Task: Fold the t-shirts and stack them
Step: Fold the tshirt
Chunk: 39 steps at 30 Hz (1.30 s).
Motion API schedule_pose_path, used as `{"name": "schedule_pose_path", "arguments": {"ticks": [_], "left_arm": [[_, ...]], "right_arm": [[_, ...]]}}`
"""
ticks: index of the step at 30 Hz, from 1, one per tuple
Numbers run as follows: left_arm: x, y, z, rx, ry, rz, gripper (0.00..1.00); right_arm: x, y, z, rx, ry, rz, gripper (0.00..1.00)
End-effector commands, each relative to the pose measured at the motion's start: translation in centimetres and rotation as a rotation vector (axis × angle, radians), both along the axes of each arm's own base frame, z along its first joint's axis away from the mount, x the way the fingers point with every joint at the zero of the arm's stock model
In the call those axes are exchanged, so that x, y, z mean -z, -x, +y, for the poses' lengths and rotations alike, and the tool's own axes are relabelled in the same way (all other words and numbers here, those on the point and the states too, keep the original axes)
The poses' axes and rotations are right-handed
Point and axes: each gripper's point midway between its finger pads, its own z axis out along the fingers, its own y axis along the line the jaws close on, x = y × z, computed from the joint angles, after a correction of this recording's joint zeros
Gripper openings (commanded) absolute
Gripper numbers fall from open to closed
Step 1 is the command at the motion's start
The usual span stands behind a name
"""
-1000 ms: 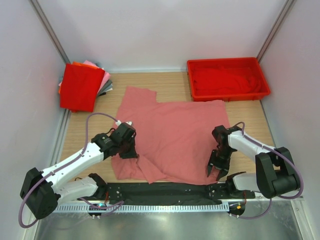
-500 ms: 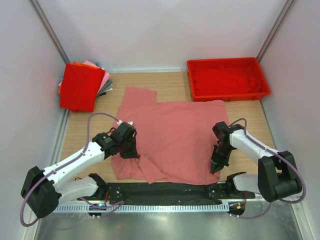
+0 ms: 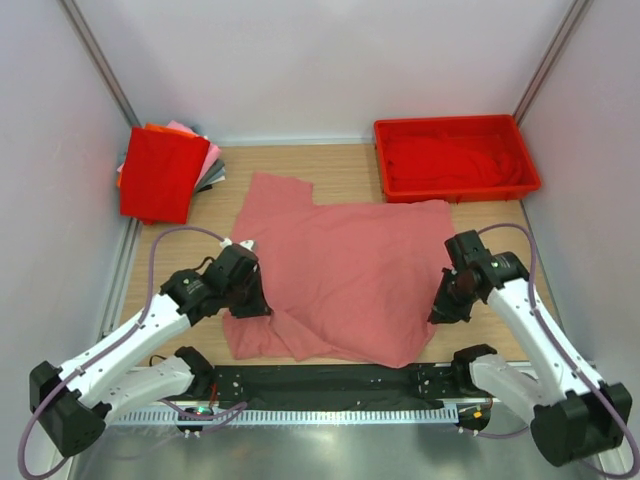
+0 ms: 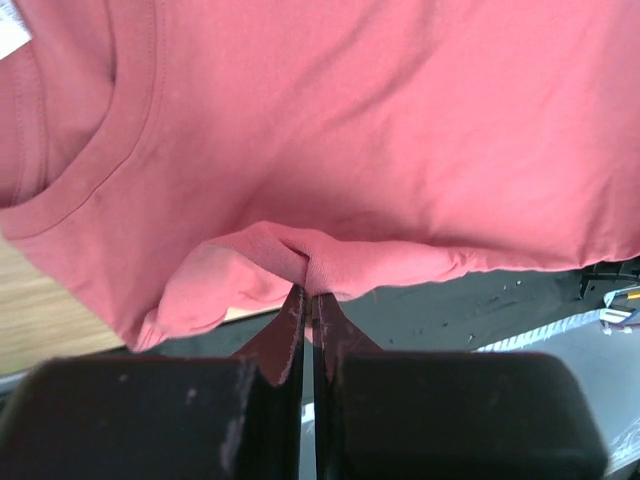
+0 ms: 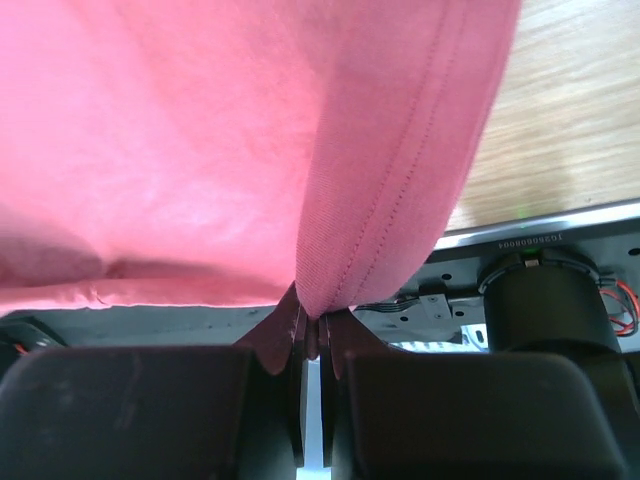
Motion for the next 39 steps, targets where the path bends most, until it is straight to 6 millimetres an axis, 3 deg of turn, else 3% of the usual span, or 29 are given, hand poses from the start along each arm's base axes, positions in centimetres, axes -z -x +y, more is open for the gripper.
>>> {"name": "schedule_pose_path", "arguments": {"ticks": [1,9,14,17,24,28,32,37,39], "left_arm": [[-1.6,0.1,1.3,-0.046,-0.027,-0.011,0.00],[-3.8,1.1,3.3,-0.081,-0.061,-0.033,0.00],[-4.1,2.3,4.2,-0.102,-0.065,-0.010,0.00],[-4.0,2.9,4.6,-0.110,-0.065,0.007,0.00],[-4.5,3.5,5.2,-0.124,-0.075,0.019,0.00],[-5.6,2.5,5.5,-0.110,-0.122,-0.015,0.00],[-6.8,0.4,4.4,-0.060,-0.174,-0.034,0.00],[-8.1,-3.3,3.8,-0.030,-0.250,-0.057,0.00],[-8.9,-4.8,3.8,-0.014,-0.260,-0.070,0.00]], "right_arm": [[-2.2,0.6,-0.9,0.094,0.003,-0.092,0.01],[-4.1,1.6,-1.7,0.287,-0.061,-0.284,0.01],[-5.9,1.4,-3.3,0.382,-0.046,-0.421,0.01],[-6.3,1.4,-4.3,0.406,-0.013,-0.467,0.01],[-6.5,0.7,-4.3,0.434,-0.042,-0.540,0.01],[-6.1,-0.4,-3.0,0.369,-0.075,-0.530,0.01],[-4.9,-2.3,-1.6,0.319,-0.094,-0.476,0.01],[-6.3,-5.3,-2.9,0.324,0.003,-0.540,0.01],[-5.9,-6.3,-3.1,0.307,0.044,-0.521,0.01]]}}
